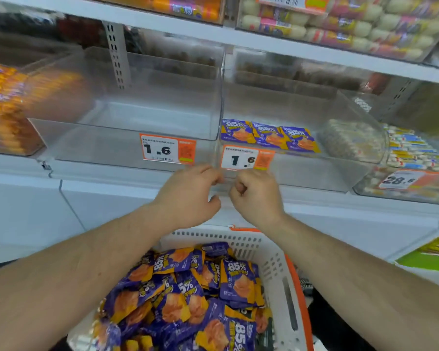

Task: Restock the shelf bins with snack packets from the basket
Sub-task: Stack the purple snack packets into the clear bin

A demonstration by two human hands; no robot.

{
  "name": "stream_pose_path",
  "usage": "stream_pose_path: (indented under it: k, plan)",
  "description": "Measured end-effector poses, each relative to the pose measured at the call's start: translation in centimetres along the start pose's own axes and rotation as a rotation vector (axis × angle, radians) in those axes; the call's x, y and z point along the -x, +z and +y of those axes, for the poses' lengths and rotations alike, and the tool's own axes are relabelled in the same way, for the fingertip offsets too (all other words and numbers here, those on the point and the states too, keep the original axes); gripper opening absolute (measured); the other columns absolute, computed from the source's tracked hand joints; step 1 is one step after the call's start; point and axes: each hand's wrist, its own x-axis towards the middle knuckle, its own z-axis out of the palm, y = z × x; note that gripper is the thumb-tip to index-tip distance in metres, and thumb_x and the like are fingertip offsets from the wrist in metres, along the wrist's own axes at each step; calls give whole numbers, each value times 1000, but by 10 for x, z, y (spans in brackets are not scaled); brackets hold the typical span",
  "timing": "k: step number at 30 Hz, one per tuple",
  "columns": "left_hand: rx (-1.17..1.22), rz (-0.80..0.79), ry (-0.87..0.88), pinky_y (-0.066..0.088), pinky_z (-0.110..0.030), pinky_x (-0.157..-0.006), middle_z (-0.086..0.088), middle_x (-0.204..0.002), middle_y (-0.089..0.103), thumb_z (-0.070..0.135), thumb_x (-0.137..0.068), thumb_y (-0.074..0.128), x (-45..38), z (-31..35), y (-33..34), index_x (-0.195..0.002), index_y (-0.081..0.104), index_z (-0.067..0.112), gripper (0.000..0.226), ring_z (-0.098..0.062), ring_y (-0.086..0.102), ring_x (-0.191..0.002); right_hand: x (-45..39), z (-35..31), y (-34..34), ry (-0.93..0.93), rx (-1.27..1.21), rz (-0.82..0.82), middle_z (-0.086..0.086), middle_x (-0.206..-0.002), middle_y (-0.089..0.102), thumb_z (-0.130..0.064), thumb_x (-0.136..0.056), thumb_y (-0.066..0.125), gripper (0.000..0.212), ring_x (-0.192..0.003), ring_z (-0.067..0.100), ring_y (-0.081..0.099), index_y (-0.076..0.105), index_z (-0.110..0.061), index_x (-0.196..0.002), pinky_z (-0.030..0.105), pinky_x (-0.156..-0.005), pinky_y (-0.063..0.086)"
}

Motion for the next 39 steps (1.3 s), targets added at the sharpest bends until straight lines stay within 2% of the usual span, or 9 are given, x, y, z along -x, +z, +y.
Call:
stream_pose_path:
  k: [6,13,16,18,21,24,29,35,39]
  plan:
    - [37,-400,-234,45,-31,-93,5,-128,55,27,-90,58,23,-24,28,-127,54,25,38,-16,54,-111,80,23,53,534,-78,-461,-4,-59,40,-5,-79,57,34,-62,23,45,35,-21,-60,32,-55,36]
    - [30,-502,-251,45,-36,-98,3,-129,55,28,-90,57,23,-29,46,-128,54,25,37,-17,53,-115,161,54,89,1162,39,-727,5,-79,60,-20,-82,63,10,-69,20,58,54,-18,-86,32,-56,49]
    - [23,-527,-252,44,-36,-98,3,-130,54,28,-91,56,20,-28,52,-129,53,25,37,-18,51,-116,183,60,100,1291,72,-854,9,-101,66,-39,-79,72,61,-84,26,65,46,-15,-129,33,-60,53]
    - [14,-539,-244,45,-36,-98,2,-130,54,28,-91,56,20,-27,55,-129,53,25,37,-18,51,-116,191,60,107,1354,74,-885,11,-112,63,-48,-75,76,87,-92,27,66,31,-12,-141,34,-62,53]
    - [10,-550,-240,46,-36,-96,2,-128,55,28,-90,57,19,-26,59,-127,54,25,37,-18,53,-114,194,56,112,1340,156,-914,10,-122,57,-47,-75,76,94,-101,28,64,21,-15,-143,37,-76,56]
    - [13,-563,-245,47,-38,-97,2,-126,56,27,-89,57,19,-24,61,-127,55,24,37,-18,53,-113,194,55,116,1286,274,-867,8,-124,58,-42,-72,80,85,-110,29,60,29,-17,-135,38,-81,52]
    - [13,-569,-255,47,-38,-96,2,-125,55,27,-89,57,19,-25,57,-127,54,25,38,-18,53,-112,185,61,116,1363,151,-747,3,-82,59,-14,-83,66,14,-70,20,56,52,-12,-82,28,-54,45]
    - [16,-603,-274,45,-37,-98,1,-130,52,29,-90,57,22,-23,49,-134,48,24,45,-18,51,-115,151,49,79,1350,-221,-733,7,-67,60,4,-76,57,17,-64,25,59,56,-12,-71,30,-50,44]
    - [117,-544,-343,43,-33,-101,1,-139,49,33,-88,63,25,-28,39,-140,41,22,58,-18,50,-121,114,27,44,1131,-362,-769,7,-86,73,-4,-69,68,24,-82,23,69,69,-13,-92,39,-63,56]
